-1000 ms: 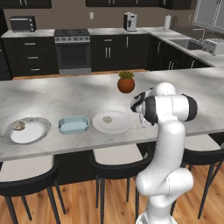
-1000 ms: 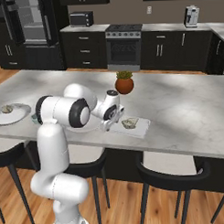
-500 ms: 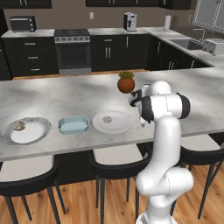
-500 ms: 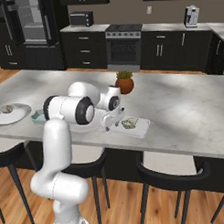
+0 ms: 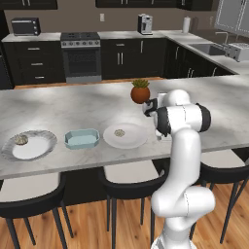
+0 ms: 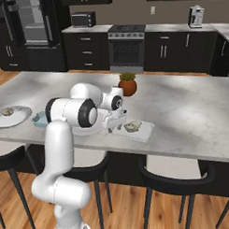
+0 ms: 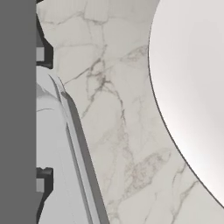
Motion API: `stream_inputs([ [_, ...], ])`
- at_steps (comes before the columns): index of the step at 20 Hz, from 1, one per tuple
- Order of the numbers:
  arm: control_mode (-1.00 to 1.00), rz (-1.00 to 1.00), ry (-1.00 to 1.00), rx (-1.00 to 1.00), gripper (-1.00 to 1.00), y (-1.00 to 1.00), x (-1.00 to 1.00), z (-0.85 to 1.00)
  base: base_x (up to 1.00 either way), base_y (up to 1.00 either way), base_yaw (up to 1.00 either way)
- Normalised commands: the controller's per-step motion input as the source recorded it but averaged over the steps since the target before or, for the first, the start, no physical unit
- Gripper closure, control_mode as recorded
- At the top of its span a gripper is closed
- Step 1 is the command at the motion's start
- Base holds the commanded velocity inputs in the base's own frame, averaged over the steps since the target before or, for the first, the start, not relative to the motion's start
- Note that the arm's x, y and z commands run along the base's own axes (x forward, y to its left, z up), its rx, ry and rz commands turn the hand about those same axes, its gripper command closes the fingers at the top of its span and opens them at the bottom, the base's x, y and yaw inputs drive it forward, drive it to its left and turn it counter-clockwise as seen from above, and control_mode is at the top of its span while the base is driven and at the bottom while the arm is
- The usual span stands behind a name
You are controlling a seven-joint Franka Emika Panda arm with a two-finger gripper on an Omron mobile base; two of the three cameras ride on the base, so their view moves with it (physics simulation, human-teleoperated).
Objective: Place two dumplings into each of the tupperware containers and then place the containers in the fridge.
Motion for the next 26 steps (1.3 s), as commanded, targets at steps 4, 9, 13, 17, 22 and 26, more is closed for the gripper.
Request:
stream_inputs([
  [4,-1.0,-0.05,-0.06,0.0,1.0,-0.15,-0.85,-0.71,0.0,0.0,0.0],
  [9,-1.0,-0.06,-0.05,0.0,1.0,-0.19,-0.73,-0.63,0.0,0.0,0.0],
  [13,-1.0,-0.05,-0.01,0.0,1.0,-0.18,-0.66,-0.59,0.0,0.0,0.0],
  [17,-1.0,-0.03,-0.01,0.0,1.0,-0.13,-0.68,-0.71,0.0,0.0,0.0],
  [22,-1.0,-0.01,-0.02,0.0,1.0,-0.03,-0.6,-0.76,0.0,0.0,0.0],
  [26,-1.0,0.01,-0.31,0.0,1.0,0.0,-0.63,0.11,0.0,0.0,0.0],
])
